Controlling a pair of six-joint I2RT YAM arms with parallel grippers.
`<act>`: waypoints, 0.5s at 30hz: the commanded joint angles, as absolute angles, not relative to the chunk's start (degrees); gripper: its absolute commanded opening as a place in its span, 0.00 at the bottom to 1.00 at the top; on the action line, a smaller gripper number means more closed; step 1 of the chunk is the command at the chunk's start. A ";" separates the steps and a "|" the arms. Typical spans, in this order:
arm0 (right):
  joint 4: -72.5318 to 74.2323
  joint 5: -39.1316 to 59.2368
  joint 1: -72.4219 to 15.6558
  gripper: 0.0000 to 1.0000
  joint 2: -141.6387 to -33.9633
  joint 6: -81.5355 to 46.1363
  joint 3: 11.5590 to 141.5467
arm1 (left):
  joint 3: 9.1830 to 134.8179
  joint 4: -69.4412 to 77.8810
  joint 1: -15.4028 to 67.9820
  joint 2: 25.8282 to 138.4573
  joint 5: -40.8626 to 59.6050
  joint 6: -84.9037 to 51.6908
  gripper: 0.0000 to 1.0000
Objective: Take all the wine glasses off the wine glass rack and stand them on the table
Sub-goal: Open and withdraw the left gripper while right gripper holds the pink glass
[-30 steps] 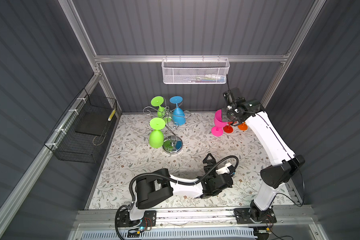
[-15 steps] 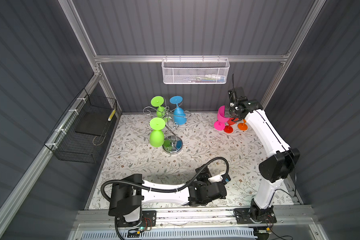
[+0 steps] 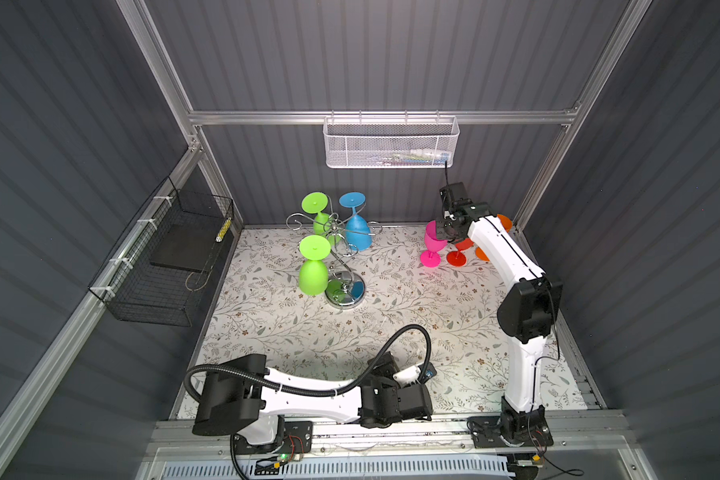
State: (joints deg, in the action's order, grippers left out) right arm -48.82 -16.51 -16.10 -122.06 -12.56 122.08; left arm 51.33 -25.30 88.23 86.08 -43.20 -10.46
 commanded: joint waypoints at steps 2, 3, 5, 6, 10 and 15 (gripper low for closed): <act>-46.57 -17.33 -15.73 0.00 -124.26 -12.04 124.70 | 49.51 -30.35 88.76 80.64 -43.76 -17.23 0.98; -46.33 -17.26 -15.66 0.00 -124.82 -12.13 124.92 | 49.23 -30.62 88.84 79.83 -43.79 -17.85 0.98; -46.49 -17.05 -15.64 0.00 -125.81 -12.13 125.96 | 48.83 -30.98 88.99 78.87 -43.86 -18.72 0.98; -46.63 -17.05 -15.64 0.00 -126.35 -12.13 126.49 | 48.87 -31.18 89.16 78.63 -44.11 -19.29 0.98; -46.74 -17.00 -15.64 0.00 -127.74 -11.87 127.65 | 49.22 -31.99 90.30 78.99 -45.47 -20.89 0.98; -47.30 -17.17 -15.56 0.00 -129.32 -11.61 128.85 | 49.81 -33.32 91.27 80.32 -46.11 -22.47 0.98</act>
